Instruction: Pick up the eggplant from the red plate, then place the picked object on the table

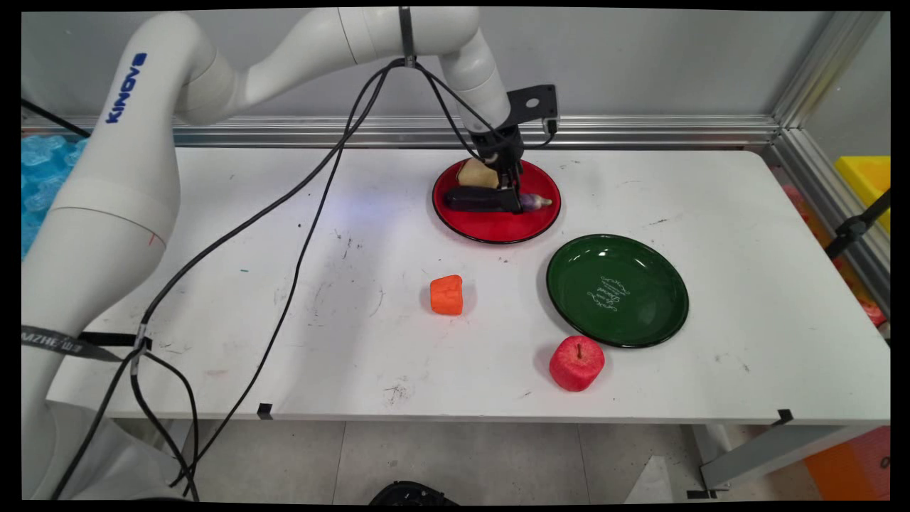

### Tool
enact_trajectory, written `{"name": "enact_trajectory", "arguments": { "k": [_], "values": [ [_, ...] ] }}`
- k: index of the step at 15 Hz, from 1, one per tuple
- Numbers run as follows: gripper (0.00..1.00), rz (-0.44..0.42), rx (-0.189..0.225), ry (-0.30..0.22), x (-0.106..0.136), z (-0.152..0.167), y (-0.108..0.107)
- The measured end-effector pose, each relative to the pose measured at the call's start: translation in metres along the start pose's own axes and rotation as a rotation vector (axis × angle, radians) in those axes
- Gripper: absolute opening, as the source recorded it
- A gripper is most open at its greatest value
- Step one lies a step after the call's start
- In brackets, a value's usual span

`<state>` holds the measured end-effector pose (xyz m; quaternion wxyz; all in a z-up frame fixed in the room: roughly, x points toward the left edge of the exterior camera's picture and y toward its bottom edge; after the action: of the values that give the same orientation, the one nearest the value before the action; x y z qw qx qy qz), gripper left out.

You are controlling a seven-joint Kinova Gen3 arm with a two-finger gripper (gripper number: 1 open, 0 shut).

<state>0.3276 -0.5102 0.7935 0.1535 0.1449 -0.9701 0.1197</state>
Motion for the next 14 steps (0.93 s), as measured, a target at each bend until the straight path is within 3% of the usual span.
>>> {"name": "enact_trajectory", "arguments": {
  "k": [4, 5, 14],
  "values": [
    [1.00, 0.014, -0.009, 0.004, -0.001, 0.011, -0.002],
    [0.00, 0.016, -0.011, 0.005, -0.001, 0.013, -0.002],
    [0.00, 0.024, -0.020, 0.013, 0.004, 0.012, -0.004]
  ]
}}
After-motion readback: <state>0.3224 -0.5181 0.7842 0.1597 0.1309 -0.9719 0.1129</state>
